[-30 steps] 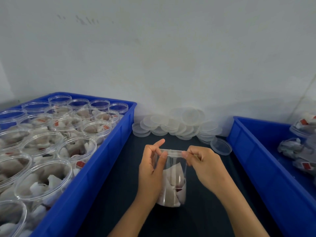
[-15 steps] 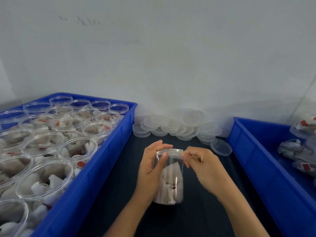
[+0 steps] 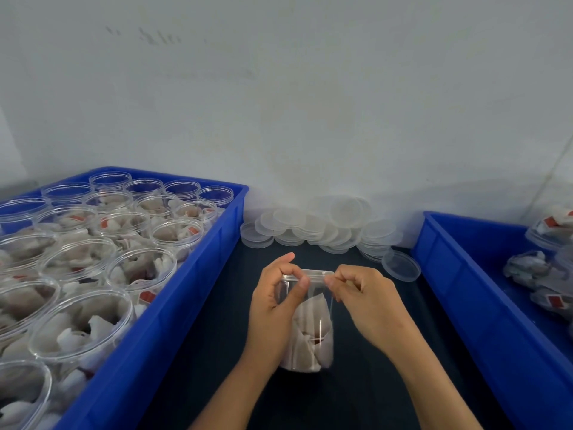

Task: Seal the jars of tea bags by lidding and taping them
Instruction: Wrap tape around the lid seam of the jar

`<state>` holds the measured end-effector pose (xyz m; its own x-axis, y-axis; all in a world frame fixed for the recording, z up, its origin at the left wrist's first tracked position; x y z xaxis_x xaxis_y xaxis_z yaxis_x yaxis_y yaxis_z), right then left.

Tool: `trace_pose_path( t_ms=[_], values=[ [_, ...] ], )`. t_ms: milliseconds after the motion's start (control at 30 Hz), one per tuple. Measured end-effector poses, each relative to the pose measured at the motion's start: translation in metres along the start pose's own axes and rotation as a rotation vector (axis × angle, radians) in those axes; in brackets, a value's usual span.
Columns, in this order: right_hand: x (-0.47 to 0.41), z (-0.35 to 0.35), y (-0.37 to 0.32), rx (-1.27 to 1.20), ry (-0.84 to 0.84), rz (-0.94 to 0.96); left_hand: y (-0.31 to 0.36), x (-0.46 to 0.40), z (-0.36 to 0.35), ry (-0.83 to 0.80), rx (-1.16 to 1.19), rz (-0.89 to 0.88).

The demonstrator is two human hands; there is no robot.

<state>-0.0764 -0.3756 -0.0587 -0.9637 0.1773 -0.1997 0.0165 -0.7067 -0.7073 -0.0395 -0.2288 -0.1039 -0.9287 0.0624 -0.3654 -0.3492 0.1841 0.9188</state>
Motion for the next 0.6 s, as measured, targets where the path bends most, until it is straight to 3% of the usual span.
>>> trace_pose_path(
  t_ms=[600],
  values=[
    [0.0014,-0.0046,-0.0066,0.148,0.103,0.000,-0.0051,0.0065,0.0009,0.105,-0.047,0.001]
  ],
)
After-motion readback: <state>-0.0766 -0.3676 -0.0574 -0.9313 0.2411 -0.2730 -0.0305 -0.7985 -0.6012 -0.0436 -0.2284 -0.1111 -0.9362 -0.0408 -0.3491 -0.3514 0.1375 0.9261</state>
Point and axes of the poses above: each hand's wrist, its own x-axis away from the middle knuckle, its own z-axis out of the back of the hand, y = z × x, the point moved 8 cm from there along -x, towards the middle knuckle, and after that the axes turned 1 degree about z, right-handed, at the moved point
